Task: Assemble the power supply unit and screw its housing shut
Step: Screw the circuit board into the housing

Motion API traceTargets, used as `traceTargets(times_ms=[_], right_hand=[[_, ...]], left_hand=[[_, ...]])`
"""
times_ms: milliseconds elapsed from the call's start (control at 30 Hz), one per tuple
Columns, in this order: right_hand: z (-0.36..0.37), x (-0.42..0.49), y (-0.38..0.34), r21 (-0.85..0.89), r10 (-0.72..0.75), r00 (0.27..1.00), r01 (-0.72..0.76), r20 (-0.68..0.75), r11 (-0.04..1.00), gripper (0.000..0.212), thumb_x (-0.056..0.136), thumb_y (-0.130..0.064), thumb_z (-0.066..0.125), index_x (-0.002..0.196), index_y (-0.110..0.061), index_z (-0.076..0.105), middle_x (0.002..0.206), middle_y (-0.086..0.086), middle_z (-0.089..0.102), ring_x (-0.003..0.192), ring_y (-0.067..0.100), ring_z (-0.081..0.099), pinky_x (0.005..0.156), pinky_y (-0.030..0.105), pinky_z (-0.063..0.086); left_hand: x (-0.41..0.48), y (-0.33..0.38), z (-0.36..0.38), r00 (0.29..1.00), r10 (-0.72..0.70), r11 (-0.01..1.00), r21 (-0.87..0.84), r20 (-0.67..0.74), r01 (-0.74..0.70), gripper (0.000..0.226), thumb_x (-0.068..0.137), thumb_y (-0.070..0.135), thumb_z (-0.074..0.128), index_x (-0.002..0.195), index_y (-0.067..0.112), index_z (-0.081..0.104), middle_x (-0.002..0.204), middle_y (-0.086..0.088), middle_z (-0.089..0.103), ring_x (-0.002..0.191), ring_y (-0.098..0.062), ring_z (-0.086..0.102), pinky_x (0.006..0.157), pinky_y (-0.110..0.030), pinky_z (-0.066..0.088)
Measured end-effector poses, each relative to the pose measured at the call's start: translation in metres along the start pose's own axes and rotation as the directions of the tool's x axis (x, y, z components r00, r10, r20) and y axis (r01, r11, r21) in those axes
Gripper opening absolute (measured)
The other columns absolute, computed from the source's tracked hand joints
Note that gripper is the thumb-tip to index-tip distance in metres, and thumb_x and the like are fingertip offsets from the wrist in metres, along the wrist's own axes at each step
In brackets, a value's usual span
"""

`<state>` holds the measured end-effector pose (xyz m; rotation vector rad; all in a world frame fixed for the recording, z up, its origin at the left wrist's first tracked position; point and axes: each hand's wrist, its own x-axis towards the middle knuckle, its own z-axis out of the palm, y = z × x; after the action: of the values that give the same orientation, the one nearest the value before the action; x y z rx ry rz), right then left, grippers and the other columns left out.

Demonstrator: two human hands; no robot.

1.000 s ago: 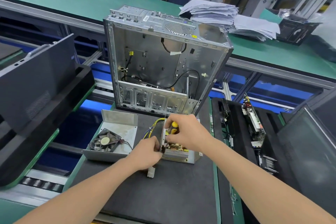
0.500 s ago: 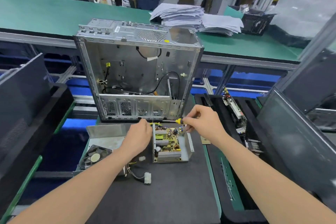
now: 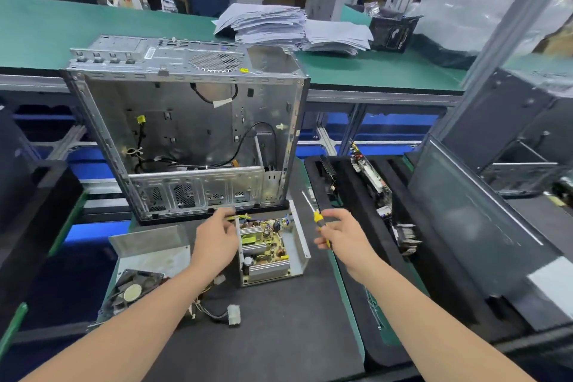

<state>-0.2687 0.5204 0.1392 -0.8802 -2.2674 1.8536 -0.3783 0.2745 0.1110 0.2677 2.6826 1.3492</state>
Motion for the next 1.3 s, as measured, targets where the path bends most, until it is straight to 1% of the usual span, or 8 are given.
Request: traceTargets(times_ms=[133, 233, 333, 467, 733, 867, 1167, 1300], right_hand=[[0.014, 0.007, 0.005, -0.181, 0.030, 0.998, -0.020, 0.052, 0.983, 0.029, 0.102, -0.027, 0.061, 0.129, -0.027, 0.053, 0.104, -0.007, 0.058, 0.087, 0.017, 0.060, 0.075, 0.029, 0.050], [0.022, 0.009, 0.008, -0.292, -0.053, 0.995, 0.076, 0.083, 0.953, 0.028, 0.097, -0.036, 0.070, 0.118, -0.034, 0.050, 0.098, -0.008, 0.058, 0.090, 0.007, 0.061, 0.064, 0.009, 0.044], [0.026, 0.015, 0.010, -0.366, -0.152, 0.980, 0.189, 0.128, 0.911, 0.018, 0.100, -0.028, 0.064, 0.115, -0.027, 0.054, 0.085, -0.009, 0.053, 0.069, 0.004, 0.049, 0.056, 0.006, 0.040], [0.022, 0.025, 0.007, -0.482, -0.273, 0.948, 0.320, 0.167, 0.816, 0.008, 0.100, -0.020, 0.059, 0.103, -0.013, 0.062, 0.079, 0.000, 0.053, 0.071, 0.015, 0.044, 0.059, 0.024, 0.034], [0.009, 0.042, 0.004, -0.443, -0.301, 0.917, 0.391, 0.262, 0.807, 0.006, 0.101, -0.021, 0.057, 0.102, -0.025, 0.061, 0.090, 0.005, 0.061, 0.084, 0.023, 0.056, 0.067, 0.030, 0.042], [0.005, 0.052, 0.008, -0.416, -0.281, 0.911, 0.390, 0.301, 0.822, 0.003, 0.101, -0.023, 0.057, 0.098, -0.023, 0.057, 0.080, -0.001, 0.050, 0.072, 0.016, 0.044, 0.060, 0.029, 0.036], [-0.001, 0.064, 0.012, -0.360, -0.213, 0.900, 0.356, 0.380, 0.862, 0.006, 0.098, -0.024, 0.060, 0.096, -0.028, 0.057, 0.088, -0.006, 0.060, 0.060, 0.007, 0.044, 0.051, 0.020, 0.037], [-0.006, 0.065, 0.014, -0.359, -0.201, 0.902, 0.346, 0.382, 0.867, 0.008, 0.095, -0.026, 0.063, 0.099, -0.032, 0.060, 0.094, -0.010, 0.065, 0.060, 0.002, 0.054, 0.055, 0.021, 0.043]], left_hand=[[0.008, -0.007, -0.006, 0.998, 0.055, 0.962, 0.268, 0.006, -0.055, 0.037, 0.103, 0.008, 0.055, 0.139, 0.015, 0.063, 0.114, -0.004, 0.047, 0.098, -0.021, 0.055, 0.094, -0.030, 0.045], [0.012, -0.011, -0.011, 0.998, 0.061, 0.941, 0.332, 0.023, -0.065, 0.031, 0.101, 0.016, 0.064, 0.132, 0.019, 0.067, 0.115, -0.002, 0.054, 0.111, -0.022, 0.057, 0.099, -0.035, 0.047], [0.013, -0.012, -0.013, 0.998, 0.004, 0.971, 0.240, 0.062, -0.019, 0.026, 0.099, 0.016, 0.067, 0.125, 0.020, 0.066, 0.104, 0.004, 0.067, 0.099, -0.016, 0.063, 0.084, -0.026, 0.046], [0.015, -0.014, -0.016, 0.997, 0.005, 0.979, 0.204, 0.073, -0.020, 0.020, 0.098, 0.010, 0.068, 0.109, 0.027, 0.063, 0.085, 0.008, 0.068, 0.077, -0.006, 0.067, 0.063, -0.009, 0.041], [0.006, -0.024, -0.022, 0.978, -0.077, 0.943, 0.333, 0.194, 0.008, 0.007, 0.104, 0.032, 0.059, 0.105, 0.025, 0.061, 0.082, 0.005, 0.072, 0.080, -0.014, 0.069, 0.071, -0.030, 0.051], [-0.007, -0.022, -0.029, 0.937, -0.149, 0.964, 0.256, 0.316, 0.067, 0.008, 0.103, 0.024, 0.060, 0.108, 0.029, 0.058, 0.084, 0.005, 0.074, 0.073, -0.005, 0.073, 0.066, -0.020, 0.053], [-0.022, -0.010, -0.009, 0.988, -0.148, 0.967, 0.216, 0.041, 0.136, 0.039, 0.099, 0.021, 0.067, 0.136, 0.027, 0.056, 0.113, 0.002, 0.067, 0.096, -0.014, 0.065, 0.083, -0.027, 0.048], [-0.022, 0.004, 0.010, 0.973, -0.099, 0.984, 0.128, -0.210, 0.127, 0.017, 0.095, 0.031, 0.069, 0.104, 0.024, 0.056, 0.109, 0.005, 0.058, 0.097, -0.011, 0.060, 0.088, -0.034, 0.050]])
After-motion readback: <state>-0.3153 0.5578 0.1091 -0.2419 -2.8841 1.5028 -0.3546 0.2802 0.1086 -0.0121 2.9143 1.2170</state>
